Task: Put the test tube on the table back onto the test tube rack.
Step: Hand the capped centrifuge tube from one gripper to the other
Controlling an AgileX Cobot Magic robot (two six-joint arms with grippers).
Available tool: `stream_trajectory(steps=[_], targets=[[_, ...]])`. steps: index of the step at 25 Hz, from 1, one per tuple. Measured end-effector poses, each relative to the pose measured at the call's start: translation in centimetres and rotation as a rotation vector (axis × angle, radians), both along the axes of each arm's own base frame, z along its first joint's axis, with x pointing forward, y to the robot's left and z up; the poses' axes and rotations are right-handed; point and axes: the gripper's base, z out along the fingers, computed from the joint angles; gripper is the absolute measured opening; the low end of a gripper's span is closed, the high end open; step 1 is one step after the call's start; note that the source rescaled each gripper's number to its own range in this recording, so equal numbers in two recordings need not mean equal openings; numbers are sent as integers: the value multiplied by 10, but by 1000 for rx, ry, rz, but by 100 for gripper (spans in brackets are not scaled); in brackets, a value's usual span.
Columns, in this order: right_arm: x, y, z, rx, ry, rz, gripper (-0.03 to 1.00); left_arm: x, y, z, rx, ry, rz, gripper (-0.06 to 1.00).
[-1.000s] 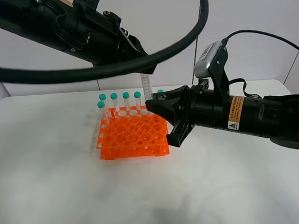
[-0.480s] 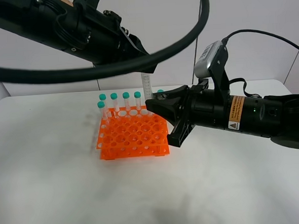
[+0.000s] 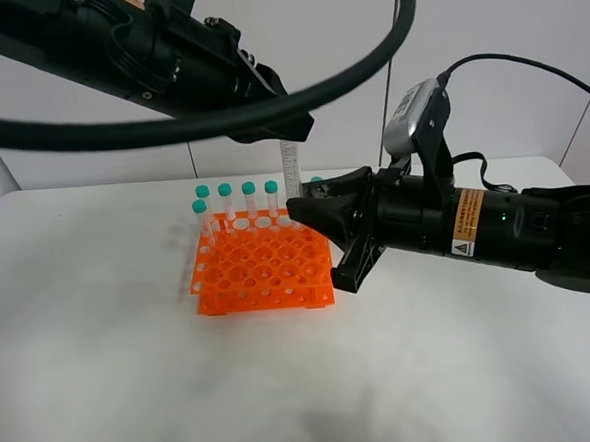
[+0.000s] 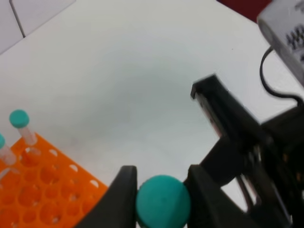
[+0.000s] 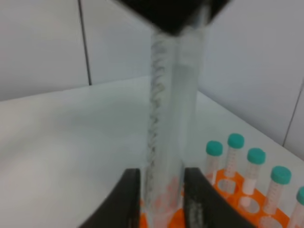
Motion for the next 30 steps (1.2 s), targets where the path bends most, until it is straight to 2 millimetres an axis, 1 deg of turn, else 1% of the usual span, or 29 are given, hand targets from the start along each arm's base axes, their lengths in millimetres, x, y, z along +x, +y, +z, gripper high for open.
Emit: stream_trajectory(steps=[1,3,4,5,7,10,14,23,30], targets=[[0,0,0,-6,-5,5,31,0,0,0,-5,-1,2,0],[0,0,0,-8,-7,7,58,1,0,1,-12,-5,7,0],[-1,0,0,-9,-7,8,69,1,0,1,-14,-6,8,0],[-1,0,0,-9,-7,8,76,1,0,1,-14,-6,8,0],[0,0,0,-9,-6,7,83,1,0,1,-14,-6,8,0],[1,0,0,-5,-1,-8,86,1,0,1,-14,-7,8,0],[4,-3,-3,-32,2,-48,87,1,0,1,-15,-7,8,0],[8,-9,-12,-142,34,-125,89,2,0,2,-22,-16,15,0],[13,-17,-19,-236,55,-209,89,2,0,3,-26,-22,19,0]])
